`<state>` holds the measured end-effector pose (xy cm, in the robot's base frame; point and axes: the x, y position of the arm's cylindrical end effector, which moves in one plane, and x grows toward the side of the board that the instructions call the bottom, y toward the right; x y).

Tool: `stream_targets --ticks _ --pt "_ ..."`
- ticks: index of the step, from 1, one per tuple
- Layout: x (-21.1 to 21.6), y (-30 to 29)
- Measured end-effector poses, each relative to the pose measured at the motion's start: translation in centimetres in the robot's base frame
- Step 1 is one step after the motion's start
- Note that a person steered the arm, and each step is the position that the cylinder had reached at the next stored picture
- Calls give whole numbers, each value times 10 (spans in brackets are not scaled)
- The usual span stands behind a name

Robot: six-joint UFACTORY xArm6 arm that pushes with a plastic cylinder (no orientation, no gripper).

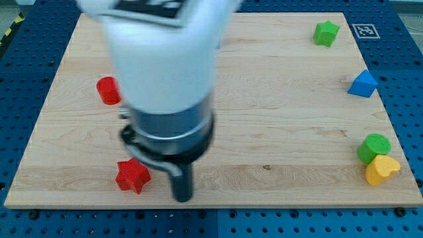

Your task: Move the red star to the bottom of the red circle

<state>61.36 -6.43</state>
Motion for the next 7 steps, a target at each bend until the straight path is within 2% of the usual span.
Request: stream_targets --ticks 1,2,3,4,5,7 --pt "-18 -56" --pt "-25 -77" --pt "-25 -52" --pt "-52 -32" --pt "-75 -35" --pt "-48 -75"
